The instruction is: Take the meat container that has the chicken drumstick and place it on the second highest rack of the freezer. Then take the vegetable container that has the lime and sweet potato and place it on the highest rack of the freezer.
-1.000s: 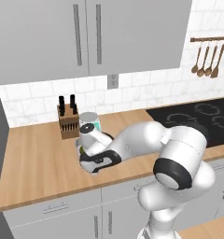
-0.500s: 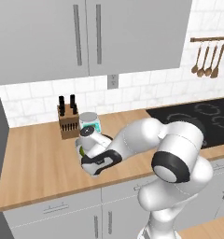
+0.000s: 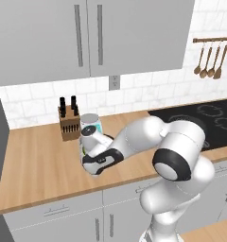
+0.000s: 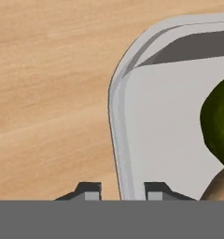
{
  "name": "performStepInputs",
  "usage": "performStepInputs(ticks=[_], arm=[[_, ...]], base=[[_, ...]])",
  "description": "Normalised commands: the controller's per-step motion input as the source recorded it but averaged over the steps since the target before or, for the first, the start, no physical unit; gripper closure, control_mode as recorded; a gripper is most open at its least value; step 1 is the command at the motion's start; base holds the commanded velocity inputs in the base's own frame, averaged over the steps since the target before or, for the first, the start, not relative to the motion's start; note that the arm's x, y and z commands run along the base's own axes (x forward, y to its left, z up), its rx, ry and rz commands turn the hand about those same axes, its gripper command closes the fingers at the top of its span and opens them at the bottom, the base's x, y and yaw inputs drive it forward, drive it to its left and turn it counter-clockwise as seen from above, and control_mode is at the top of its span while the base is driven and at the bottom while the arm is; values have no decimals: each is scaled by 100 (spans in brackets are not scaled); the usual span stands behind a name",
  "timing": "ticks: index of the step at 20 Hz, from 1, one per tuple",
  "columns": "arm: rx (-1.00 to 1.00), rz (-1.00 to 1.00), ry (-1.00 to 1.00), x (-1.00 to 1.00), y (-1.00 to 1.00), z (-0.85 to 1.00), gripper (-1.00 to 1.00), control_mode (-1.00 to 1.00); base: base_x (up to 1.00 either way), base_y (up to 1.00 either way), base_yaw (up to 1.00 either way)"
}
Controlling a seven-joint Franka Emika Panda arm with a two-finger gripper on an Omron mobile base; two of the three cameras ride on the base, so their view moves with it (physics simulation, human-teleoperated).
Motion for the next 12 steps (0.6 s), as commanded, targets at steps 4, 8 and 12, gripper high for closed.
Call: performStepInputs(ticks=[4, 8, 12], arm=[[0, 0, 0, 3, 0, 0, 100, -100], [0, 0, 0, -10, -10, 26, 100, -100], [-2, -4, 0, -27, -30, 53, 100, -100]], base=[[0, 0, 0], [0, 0, 0], [0, 0, 0]])
